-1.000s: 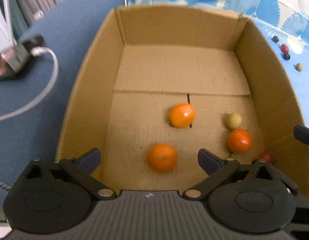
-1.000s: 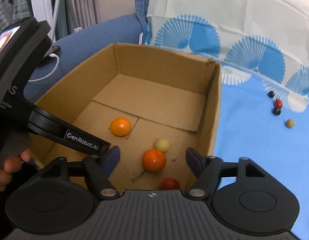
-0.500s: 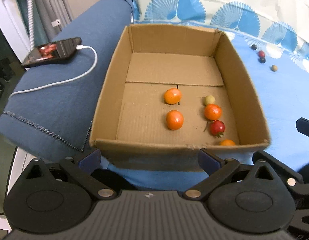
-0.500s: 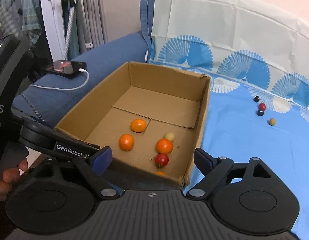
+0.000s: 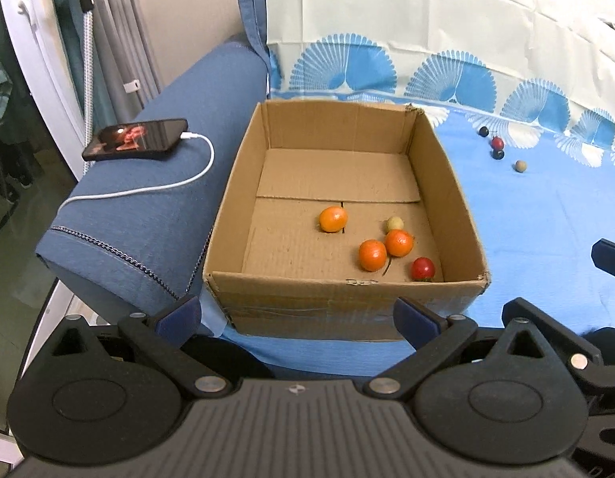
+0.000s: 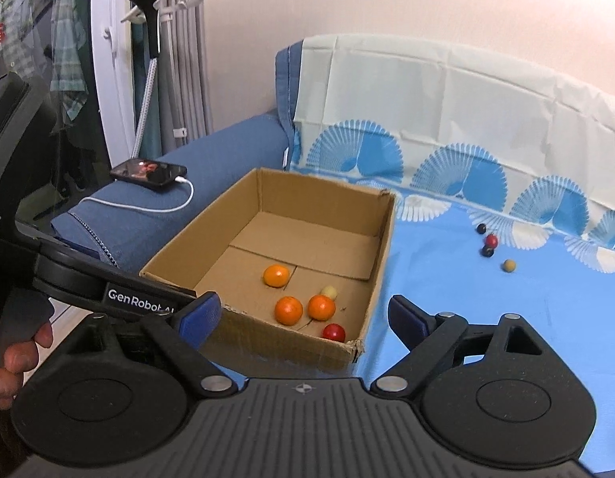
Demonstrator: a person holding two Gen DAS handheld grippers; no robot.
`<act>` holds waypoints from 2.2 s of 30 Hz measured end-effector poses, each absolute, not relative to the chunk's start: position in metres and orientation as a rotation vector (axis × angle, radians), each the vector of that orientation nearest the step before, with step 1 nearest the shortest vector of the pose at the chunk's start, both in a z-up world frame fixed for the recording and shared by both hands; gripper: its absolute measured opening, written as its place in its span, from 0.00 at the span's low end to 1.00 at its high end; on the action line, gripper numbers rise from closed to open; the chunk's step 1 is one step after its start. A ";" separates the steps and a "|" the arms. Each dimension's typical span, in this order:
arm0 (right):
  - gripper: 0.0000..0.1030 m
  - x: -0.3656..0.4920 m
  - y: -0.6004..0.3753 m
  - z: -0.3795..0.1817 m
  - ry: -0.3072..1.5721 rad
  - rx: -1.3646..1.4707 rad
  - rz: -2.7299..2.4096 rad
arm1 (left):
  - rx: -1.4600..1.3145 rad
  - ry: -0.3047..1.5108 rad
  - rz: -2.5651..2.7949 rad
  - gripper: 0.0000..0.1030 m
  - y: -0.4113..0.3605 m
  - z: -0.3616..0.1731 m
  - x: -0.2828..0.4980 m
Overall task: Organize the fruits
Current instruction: 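Carry both fruits over the box and open both tools to drop them, then move both tools back to the remaining cherries and yellow fruit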
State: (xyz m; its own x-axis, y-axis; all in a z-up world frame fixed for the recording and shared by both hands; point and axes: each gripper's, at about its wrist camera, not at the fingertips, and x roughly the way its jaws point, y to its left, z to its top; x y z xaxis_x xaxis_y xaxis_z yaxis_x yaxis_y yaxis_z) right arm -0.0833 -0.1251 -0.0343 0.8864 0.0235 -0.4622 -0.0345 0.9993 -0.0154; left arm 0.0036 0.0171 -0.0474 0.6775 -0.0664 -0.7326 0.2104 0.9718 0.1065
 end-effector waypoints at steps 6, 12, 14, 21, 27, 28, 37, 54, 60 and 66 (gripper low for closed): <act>0.89 -0.099 -0.127 -0.029 0.442 -0.014 0.025 | 0.204 0.774 -0.157 1.00 0.017 -0.039 -0.009; 0.89 -0.103 -0.126 -0.027 0.428 -0.006 0.021 | 0.208 0.762 -0.157 1.00 0.018 -0.036 -0.013; 0.90 -0.103 -0.126 -0.028 0.427 -0.005 0.021 | 0.205 0.765 -0.158 1.00 0.018 -0.037 -0.013; 0.90 -0.101 -0.128 -0.031 0.439 0.001 0.022 | 0.209 0.778 -0.160 1.00 0.018 -0.040 -0.009; 0.90 -0.096 -0.130 -0.034 0.452 0.011 0.020 | 0.220 0.789 -0.162 1.00 0.016 -0.045 -0.005; 0.90 -0.096 -0.130 -0.035 0.453 0.013 0.020 | 0.221 0.792 -0.163 1.00 0.016 -0.045 -0.004; 0.90 -0.085 -0.135 -0.043 0.483 0.036 0.017 | 0.242 0.823 -0.161 1.00 0.009 -0.055 0.008; 0.90 -0.055 -0.207 -0.066 0.534 0.151 -0.065 | 0.321 0.876 -0.232 1.00 -0.071 -0.066 0.059; 0.93 -0.033 -0.274 -0.071 0.505 0.176 -0.208 | 0.310 0.877 -0.327 1.00 -0.135 -0.059 0.100; 0.94 0.009 -0.359 -0.087 0.467 0.190 -0.381 | 0.262 0.907 -0.443 1.00 -0.218 -0.065 0.165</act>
